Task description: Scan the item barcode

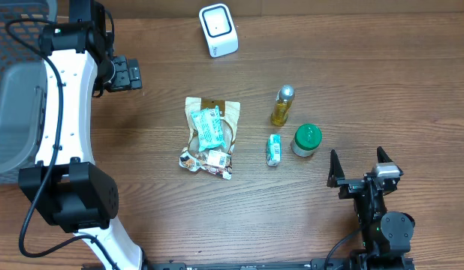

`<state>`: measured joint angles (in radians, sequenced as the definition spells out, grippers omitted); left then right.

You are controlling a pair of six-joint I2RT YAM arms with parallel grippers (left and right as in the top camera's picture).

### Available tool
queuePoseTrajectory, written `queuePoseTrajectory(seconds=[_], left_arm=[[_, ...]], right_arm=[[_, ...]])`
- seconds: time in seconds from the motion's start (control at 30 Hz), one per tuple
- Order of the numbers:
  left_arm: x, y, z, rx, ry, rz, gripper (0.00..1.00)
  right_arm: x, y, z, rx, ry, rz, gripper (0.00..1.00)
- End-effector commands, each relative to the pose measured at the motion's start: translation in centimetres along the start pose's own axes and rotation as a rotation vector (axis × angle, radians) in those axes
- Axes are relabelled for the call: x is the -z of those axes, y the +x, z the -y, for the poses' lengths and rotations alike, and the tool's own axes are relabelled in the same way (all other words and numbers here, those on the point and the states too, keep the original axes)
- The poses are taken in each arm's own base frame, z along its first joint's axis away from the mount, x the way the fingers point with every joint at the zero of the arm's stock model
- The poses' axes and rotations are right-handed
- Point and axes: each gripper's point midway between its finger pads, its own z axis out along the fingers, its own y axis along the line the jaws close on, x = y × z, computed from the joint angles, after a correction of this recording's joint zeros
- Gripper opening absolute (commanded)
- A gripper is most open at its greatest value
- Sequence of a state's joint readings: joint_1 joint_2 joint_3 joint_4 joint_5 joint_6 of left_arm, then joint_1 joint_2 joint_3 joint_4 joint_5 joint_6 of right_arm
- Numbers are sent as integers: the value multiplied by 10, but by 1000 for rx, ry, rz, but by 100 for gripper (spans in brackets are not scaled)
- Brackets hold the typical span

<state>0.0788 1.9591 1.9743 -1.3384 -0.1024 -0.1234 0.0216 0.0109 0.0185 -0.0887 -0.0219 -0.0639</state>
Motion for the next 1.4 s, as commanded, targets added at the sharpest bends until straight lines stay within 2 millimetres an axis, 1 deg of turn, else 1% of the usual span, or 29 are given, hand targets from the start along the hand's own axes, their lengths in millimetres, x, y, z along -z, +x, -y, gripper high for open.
queuePoseTrajectory(seconds=[0.0,0.67,0.83,1.0,1.1,1.23,1.37], left_arm=[[5,-5,-2,-27,-6,24,100],[5,-5,-1,-28,-6,24,100],[5,-5,-1,-28,-6,24,100],[5,-5,-1,-28,-6,24,100],[5,-5,-1,-28,-6,24,100],[5,-5,-1,-28,-6,24,100],[5,-5,-1,-28,-6,24,100]], right_arm=[[0,2,-2,3,-8,1,100],[0,2,-2,3,-8,3,100],[0,1,-10,-35,-54,5,100],[1,-2,-10,-54,-54,4,100],[6,-23,-10,-93,-54,16,100],[15,-59,-6,-93,-26,28,100],[22,-92,-6,-96,-21,-31,100]])
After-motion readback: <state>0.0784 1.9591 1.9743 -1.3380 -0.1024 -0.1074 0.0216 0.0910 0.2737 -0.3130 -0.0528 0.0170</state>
